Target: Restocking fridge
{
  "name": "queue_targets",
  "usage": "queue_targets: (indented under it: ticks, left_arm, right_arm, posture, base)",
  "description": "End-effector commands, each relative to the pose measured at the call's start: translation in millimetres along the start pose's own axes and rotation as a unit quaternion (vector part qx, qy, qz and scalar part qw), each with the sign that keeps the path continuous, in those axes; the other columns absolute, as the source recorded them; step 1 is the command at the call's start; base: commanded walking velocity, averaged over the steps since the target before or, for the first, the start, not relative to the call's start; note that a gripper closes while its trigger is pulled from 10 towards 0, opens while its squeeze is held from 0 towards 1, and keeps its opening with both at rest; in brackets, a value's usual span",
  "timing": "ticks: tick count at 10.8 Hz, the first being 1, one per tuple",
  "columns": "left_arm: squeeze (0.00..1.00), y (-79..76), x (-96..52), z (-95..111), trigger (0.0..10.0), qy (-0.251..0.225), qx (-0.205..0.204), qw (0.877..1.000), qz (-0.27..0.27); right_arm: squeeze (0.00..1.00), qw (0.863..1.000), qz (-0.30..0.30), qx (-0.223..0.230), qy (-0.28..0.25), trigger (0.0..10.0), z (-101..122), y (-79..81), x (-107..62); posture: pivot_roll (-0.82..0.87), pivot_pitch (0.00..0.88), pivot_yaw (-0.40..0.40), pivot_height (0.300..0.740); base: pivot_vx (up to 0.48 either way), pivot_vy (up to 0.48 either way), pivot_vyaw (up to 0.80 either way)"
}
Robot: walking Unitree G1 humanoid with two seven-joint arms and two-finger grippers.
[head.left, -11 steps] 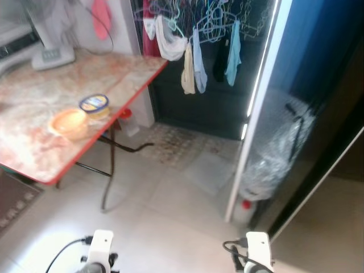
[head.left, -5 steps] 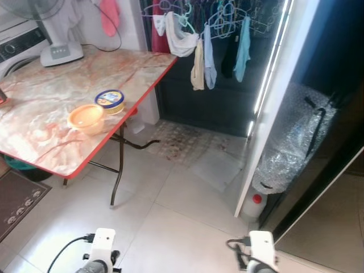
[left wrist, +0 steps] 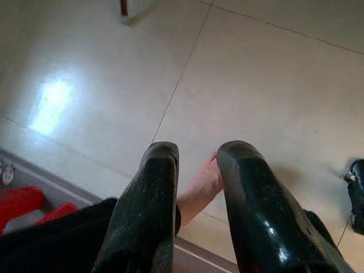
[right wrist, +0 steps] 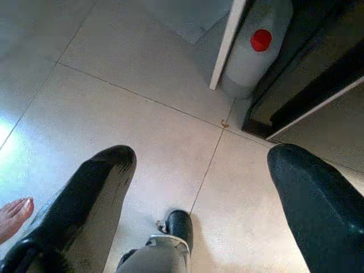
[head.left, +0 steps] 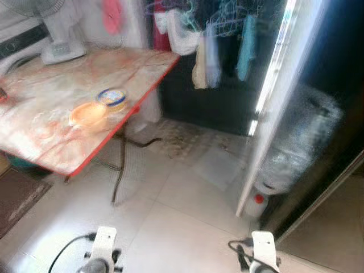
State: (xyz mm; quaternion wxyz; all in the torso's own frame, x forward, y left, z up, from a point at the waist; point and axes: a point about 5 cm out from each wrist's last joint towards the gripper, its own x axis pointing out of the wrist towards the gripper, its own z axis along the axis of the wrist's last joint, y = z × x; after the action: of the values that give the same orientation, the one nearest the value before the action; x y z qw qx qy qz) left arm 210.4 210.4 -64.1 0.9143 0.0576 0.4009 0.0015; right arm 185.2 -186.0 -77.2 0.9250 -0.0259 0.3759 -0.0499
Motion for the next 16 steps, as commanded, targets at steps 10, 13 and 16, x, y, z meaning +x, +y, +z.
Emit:
queue_targets:
  ticks: [10, 13, 16]
  left_arm:
    - [0.0, 7.7, -3.5, -12, 10.0, 0.021, 0.004, 1.0, 0.006]
    - [0.0, 8.1, -3.9, -13, 10.0, 0.021, 0.006, 1.0, 0.005]
    - [0.0, 8.4, -4.7, -15, 10.0, 0.022, 0.006, 1.0, 0.004]
  right_arm:
    - [0.0, 1.0, 0.013, 0.006, 0.014, 10.0, -9, 7.3, -2.9]
    - [0.0, 1.0, 0.014, 0.011, 0.017, 10.0, -10, 8.0, -3.3]
    - [0.0, 1.0, 0.016, 0.014, 0.016, 10.0, -10, 10.0, -3.5]
  posture:
    - [-0.2, 0.029, 0.104, 0.74]
    - [-0.2, 0.015, 0.105, 0.74]
    - [-0.2, 0.006, 0.105, 0.74]
  base:
    - [0.0, 0.0, 0.8]
    - [0.0, 0.0, 0.4]
    - [0.0, 0.0, 0.0]
